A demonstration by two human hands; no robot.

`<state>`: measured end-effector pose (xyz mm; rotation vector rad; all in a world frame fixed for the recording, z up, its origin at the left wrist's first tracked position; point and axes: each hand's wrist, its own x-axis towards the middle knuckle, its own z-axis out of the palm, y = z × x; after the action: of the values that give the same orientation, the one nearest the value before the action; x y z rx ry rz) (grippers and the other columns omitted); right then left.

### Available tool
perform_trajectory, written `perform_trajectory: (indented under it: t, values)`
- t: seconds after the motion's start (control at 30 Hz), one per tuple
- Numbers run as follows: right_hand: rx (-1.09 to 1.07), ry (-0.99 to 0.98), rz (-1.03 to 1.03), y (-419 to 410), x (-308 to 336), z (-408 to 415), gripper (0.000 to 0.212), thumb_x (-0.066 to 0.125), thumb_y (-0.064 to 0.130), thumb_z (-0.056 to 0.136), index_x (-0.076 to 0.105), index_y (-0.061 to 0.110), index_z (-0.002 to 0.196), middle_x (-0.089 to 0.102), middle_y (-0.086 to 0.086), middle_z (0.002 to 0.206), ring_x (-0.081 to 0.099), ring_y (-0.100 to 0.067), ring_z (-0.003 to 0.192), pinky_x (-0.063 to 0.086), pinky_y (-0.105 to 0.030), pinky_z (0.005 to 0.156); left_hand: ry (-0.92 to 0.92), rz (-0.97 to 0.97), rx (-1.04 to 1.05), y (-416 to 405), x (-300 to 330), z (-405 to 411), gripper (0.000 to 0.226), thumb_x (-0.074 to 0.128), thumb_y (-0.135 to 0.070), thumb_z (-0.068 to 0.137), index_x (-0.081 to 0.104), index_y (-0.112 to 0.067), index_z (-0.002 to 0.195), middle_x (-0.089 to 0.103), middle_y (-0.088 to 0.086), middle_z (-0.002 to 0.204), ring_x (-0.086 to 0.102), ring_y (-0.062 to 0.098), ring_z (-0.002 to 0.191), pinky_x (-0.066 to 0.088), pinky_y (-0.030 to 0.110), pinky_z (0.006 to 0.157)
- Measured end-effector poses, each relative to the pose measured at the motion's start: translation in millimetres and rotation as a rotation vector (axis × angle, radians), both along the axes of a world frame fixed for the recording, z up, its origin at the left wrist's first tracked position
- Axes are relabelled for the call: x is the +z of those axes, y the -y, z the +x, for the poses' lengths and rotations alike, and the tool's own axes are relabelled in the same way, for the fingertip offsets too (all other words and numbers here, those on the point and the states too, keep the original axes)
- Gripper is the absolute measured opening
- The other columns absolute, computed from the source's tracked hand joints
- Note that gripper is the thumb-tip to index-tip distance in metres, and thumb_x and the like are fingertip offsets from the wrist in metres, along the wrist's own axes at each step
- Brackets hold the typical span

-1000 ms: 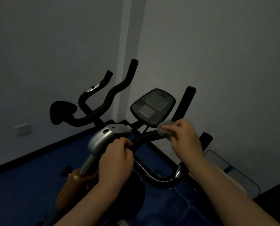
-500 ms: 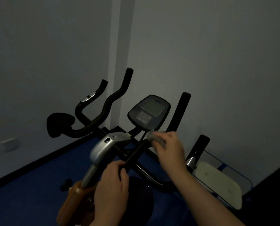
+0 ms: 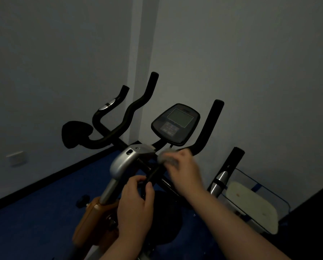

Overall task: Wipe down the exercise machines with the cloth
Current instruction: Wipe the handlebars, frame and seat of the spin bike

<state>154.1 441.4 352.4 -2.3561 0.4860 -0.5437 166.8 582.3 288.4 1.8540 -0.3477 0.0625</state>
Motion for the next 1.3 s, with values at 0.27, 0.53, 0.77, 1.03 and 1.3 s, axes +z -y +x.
perform_trajectory:
  t: [0.27,0.53,0.77,1.03,1.3]
  values:
    - [-0.131,0.158,-0.057,19.7,11.6,-0.4,0.024,0.065,0.019,0.091,0.069,0.027,0.112,0.044,0.004,0.102,0.052,-0.012,0.090,0.045,-0.021,0.081,0.020,-0.017,0.003,-0.4,1.1,-0.9,0.009,0.049,-0.040,0.090,0.049,-0.041,0.099,0.056,-0.017,0.098,0.055,0.007,0.075,0.041,0.024,0.062]
    - [0.130,0.034,0.145,49.5,11.3,-33.1,0.029,0.069,0.011,0.086,0.068,0.037,0.100,0.057,0.003,0.103,0.055,0.003,0.093,0.040,-0.013,0.083,0.053,0.052,-0.060,-0.3,17.0,6.1,0.014,0.057,-0.026,0.090,0.053,-0.039,0.093,0.056,-0.021,0.097,0.054,0.003,0.088,0.048,0.035,0.079]
    - [-0.284,0.463,0.139,101.8,44.5,-18.3,0.029,0.062,0.020,0.093,0.065,0.021,0.122,0.056,-0.006,0.115,0.058,-0.006,0.098,0.048,-0.021,0.096,0.234,0.180,-0.197,73.2,70.0,37.9,0.018,0.053,-0.020,0.091,0.059,-0.026,0.107,0.056,-0.014,0.104,0.051,0.007,0.098,0.044,0.031,0.085]
    - [-0.407,0.630,-0.027,131.5,81.8,19.8,0.024,0.064,0.013,0.090,0.062,0.019,0.113,0.043,0.004,0.117,0.049,-0.003,0.092,0.032,0.007,0.071,0.138,0.071,-0.142,117.9,47.6,53.4,0.017,0.056,-0.018,0.093,0.062,-0.033,0.097,0.061,-0.016,0.098,0.056,0.001,0.092,0.044,0.025,0.077]
    - [-0.213,0.356,-0.131,132.7,45.0,16.1,0.015,0.063,0.010,0.090,0.059,0.023,0.098,0.044,0.008,0.106,0.052,-0.005,0.082,0.044,-0.012,0.067,0.170,0.088,-0.147,118.3,44.1,57.3,0.022,0.056,-0.021,0.093,0.058,-0.042,0.091,0.059,-0.021,0.090,0.055,-0.003,0.087,0.039,0.016,0.069]
